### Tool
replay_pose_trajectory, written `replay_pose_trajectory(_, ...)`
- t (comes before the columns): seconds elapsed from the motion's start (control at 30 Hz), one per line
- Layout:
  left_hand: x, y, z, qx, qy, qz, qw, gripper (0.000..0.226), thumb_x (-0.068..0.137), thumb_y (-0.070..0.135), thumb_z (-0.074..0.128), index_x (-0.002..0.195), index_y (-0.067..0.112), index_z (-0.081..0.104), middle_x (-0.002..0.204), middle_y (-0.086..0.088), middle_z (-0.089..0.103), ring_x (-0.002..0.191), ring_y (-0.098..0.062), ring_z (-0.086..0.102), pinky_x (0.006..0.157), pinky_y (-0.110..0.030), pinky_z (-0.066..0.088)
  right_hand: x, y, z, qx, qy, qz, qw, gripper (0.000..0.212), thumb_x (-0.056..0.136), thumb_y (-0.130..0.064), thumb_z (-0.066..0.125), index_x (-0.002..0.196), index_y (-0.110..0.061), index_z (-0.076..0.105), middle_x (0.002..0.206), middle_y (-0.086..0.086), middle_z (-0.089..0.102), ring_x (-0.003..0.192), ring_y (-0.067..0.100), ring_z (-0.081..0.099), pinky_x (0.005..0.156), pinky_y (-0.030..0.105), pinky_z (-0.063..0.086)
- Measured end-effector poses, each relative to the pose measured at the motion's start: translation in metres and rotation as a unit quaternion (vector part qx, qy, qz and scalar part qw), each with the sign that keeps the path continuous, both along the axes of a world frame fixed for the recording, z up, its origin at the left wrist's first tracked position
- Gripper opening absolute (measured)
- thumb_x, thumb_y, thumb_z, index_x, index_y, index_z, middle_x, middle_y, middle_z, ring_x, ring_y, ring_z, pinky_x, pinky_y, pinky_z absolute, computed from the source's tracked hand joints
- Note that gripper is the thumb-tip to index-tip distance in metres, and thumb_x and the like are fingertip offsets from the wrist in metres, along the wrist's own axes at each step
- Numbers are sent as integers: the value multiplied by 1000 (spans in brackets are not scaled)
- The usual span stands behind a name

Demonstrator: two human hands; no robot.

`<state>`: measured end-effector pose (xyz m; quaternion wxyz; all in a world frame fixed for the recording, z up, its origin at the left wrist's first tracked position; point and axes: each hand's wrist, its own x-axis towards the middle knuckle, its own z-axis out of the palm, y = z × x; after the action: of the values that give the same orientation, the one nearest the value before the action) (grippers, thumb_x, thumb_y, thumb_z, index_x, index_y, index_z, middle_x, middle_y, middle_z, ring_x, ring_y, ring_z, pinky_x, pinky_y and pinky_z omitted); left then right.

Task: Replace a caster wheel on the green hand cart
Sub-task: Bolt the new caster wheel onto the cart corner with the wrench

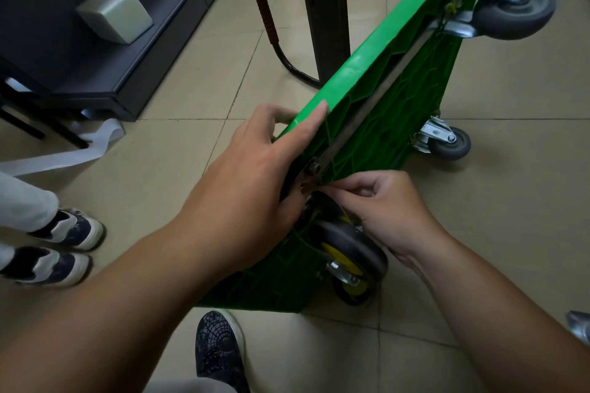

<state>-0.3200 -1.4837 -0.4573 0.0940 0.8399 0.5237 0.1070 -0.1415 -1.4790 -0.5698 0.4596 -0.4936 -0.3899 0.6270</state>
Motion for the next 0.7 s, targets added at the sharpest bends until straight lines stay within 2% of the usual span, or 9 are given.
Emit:
replay_pose_trajectory(0.13,-1,0,-3,9,-10,1,1000,82,90,26,62,162,42,25,145,4,38,120,-16,48,79,-45,56,-1,-3,-4,-7,-41,8,999,22,91,-27,77,72,-18,80,70,4,76,62,6,67,56,18,49)
replay_pose_trajectory(0.3,0,0,-5,14,-15,1,1000,81,89,26,62,161,41,28,143,4,40,118,-16,51,77,-41,55,-4,-4,-6,-6,16,-36,999,2,86,-13,80,84,-12,79,81,8,79,72,11,74,63,18,54)
replay_pose_trajectory(0.37,-1,0,-5,12,-15,0,1000,82,88,26,62,161,42,28,143,5,40,117,-15,51,77,-35,52,-4,-2,-6,6,12,-42,999,4,85,-13,81,82,-13,80,79,8,79,71,12,74,63,17,54)
replay_pose_trajectory(0.53,-1,0,-5,9,-16,2,1000,80,86,31,56,161,42,29,141,6,40,117,-13,50,77,-26,43,-2,-4,-11,23,-56,-8,998,23,95,-30,73,75,-22,81,70,1,76,62,7,69,56,18,50)
replay_pose_trajectory(0.7,0,-2,-3,3,-16,2,1000,81,86,32,55,161,42,27,142,5,40,121,-16,51,80,-40,56,-1,-3,-15,40,-76,3,996,19,96,-32,71,81,-27,81,75,-2,77,69,7,72,61,22,52)
